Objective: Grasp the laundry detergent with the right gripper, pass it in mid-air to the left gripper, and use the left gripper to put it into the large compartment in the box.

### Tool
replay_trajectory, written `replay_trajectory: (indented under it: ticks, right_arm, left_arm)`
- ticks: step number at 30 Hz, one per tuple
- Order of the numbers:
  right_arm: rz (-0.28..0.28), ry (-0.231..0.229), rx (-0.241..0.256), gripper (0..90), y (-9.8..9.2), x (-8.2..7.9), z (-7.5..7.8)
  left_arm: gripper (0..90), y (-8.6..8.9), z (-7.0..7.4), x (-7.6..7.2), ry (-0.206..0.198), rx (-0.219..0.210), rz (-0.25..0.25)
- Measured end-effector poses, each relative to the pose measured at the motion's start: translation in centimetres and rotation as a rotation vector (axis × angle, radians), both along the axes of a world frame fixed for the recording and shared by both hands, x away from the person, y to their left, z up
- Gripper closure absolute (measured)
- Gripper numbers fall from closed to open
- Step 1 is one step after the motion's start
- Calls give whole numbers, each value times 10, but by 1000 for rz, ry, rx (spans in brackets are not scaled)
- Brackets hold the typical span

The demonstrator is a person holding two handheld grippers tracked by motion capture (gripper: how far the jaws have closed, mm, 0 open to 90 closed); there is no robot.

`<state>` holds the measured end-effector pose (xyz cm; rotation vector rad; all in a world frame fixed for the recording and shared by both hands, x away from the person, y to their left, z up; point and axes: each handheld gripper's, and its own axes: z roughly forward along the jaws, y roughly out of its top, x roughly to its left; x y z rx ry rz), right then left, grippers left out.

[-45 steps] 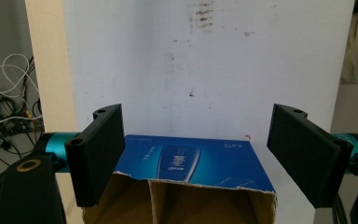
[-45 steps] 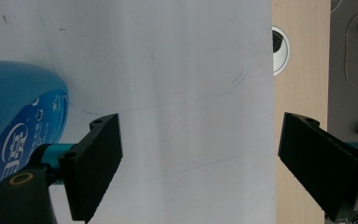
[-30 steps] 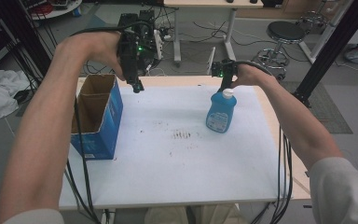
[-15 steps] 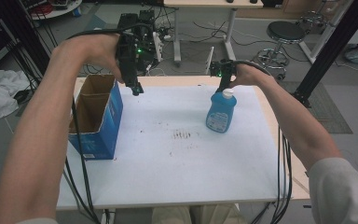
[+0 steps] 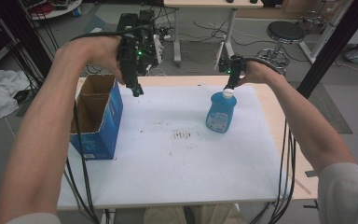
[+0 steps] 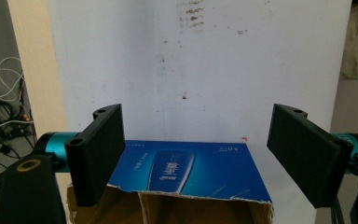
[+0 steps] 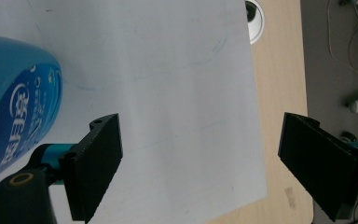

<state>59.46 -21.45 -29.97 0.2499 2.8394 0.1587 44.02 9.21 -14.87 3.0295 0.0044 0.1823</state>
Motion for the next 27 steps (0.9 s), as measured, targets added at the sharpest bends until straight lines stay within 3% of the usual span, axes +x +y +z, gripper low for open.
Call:
replay_trajectory:
  ticks: [8, 10, 21, 27]
  right_arm:
    - [-36, -19, -51, 128, -25, -13, 12]
    - [-63, -15, -36, 128, -34, -21, 15]
    - [-86, -4, 7, 128, -62, -43, 13]
    - [-127, 16, -4, 128, -69, -56, 9]
  left_arm:
    - [191, 3, -3, -1, 7, -6, 1]
    - [191, 3, -4, 0, 10, -4, -2]
    - [191, 2, -6, -1, 21, 0, 5]
    - [190, 0, -8, 1, 25, 4, 3]
